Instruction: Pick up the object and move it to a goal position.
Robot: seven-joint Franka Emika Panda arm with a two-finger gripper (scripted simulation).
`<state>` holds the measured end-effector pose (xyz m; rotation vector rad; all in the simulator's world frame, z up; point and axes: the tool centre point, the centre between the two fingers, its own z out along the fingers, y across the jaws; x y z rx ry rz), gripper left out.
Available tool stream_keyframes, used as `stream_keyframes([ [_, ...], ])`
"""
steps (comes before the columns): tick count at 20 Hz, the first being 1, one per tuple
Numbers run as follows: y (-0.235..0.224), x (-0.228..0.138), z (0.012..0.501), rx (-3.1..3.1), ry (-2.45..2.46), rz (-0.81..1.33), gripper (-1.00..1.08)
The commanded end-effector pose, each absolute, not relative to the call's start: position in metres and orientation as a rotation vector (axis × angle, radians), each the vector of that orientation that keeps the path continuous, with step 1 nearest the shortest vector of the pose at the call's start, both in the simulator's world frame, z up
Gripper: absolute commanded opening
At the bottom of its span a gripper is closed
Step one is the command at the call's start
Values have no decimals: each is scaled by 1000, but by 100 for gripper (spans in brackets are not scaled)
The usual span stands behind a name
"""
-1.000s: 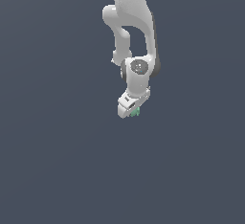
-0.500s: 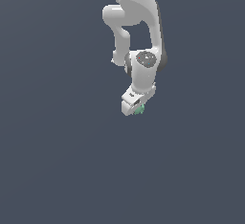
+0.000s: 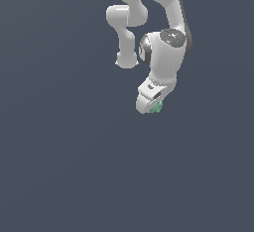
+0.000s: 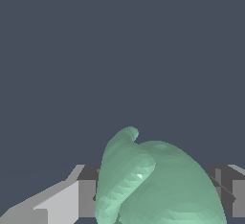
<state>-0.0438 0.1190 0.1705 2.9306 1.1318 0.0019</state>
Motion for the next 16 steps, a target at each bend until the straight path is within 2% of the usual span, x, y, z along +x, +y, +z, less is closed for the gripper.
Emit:
stream_keyframes([
  [1,130,-37,195,2931,1132,1,-100],
  [9,161,-14,262,2931,1132,0,-100],
  [16,177,-2,295,2931,1132,0,-100],
])
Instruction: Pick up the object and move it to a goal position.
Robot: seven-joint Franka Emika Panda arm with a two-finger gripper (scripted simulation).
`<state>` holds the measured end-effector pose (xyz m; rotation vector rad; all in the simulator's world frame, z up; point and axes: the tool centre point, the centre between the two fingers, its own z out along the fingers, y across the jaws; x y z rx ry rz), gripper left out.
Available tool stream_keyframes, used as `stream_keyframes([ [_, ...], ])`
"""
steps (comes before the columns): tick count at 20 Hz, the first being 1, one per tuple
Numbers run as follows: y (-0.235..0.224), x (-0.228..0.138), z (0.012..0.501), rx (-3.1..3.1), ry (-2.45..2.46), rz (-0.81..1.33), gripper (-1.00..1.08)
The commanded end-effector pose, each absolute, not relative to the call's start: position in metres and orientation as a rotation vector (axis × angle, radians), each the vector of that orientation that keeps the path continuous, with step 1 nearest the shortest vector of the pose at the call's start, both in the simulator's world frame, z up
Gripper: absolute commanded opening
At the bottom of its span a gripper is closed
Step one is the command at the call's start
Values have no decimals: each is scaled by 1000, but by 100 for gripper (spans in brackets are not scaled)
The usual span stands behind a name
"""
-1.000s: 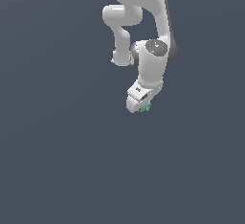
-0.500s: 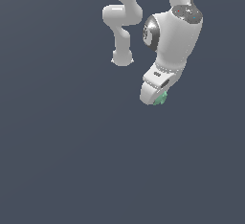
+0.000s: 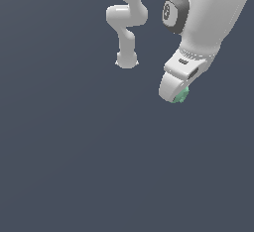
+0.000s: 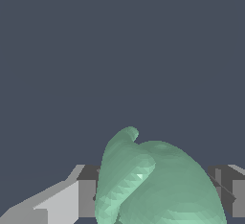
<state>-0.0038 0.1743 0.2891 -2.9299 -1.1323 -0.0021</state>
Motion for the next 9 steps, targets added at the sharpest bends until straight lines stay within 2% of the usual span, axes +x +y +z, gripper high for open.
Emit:
stream_keyframes([
  [1,178,0,298,-2930,-1132,0,-100],
  [9,183,4,308,-2931,-1131,0,-100],
])
